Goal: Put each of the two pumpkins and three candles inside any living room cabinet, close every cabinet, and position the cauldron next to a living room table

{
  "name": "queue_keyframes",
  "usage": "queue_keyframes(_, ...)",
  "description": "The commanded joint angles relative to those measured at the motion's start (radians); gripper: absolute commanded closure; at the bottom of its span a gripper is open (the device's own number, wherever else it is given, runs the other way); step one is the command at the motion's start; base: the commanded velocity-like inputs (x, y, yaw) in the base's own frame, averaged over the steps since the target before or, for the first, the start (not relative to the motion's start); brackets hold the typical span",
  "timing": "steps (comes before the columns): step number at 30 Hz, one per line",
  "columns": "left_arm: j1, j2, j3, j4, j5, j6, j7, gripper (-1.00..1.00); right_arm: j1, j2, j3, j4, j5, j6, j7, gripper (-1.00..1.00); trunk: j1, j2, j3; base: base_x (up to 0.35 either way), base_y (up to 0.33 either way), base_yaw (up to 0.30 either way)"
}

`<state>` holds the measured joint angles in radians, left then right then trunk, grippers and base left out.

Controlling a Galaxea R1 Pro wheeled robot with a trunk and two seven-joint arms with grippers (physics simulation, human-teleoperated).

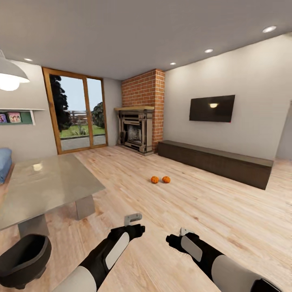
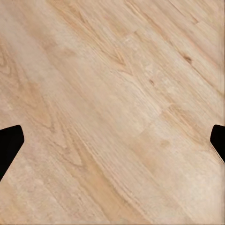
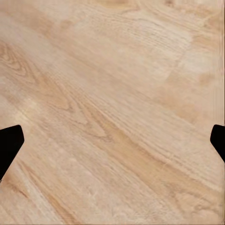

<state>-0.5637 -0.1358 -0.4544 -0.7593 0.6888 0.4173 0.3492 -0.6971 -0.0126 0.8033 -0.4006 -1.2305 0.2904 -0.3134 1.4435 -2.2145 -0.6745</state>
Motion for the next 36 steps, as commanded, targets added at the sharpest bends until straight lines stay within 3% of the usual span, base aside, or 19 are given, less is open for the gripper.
queue_keyframes(1, -0.001, 0.001, -0.001, -0.002, 0.011, 0.001, 0.01, -1.0, -0.001, -0.001, 0.007, -0.003, -0.006, 0.003, -0.007, -1.0, 0.0, -0.001, 0.0, 0.325, -0.008, -0.269)
queue_keyframes(17, -0.001, 0.001, 0.002, -0.002, 0.011, 0.002, 0.01, -1.0, -0.001, -0.001, 0.005, -0.002, -0.007, 0.017, -0.006, -1.0, 0.0, -0.001, 0.001, 0.333, -0.001, -0.099)
queue_keyframes(36, -0.001, 0.001, 0.003, 0.0, 0.015, 0.003, 0.01, -1.0, -0.001, -0.005, 0.005, 0.004, -0.006, 0.022, -0.007, -1.0, 0.0, -0.001, -0.018, 0.334, 0.0, -0.001)
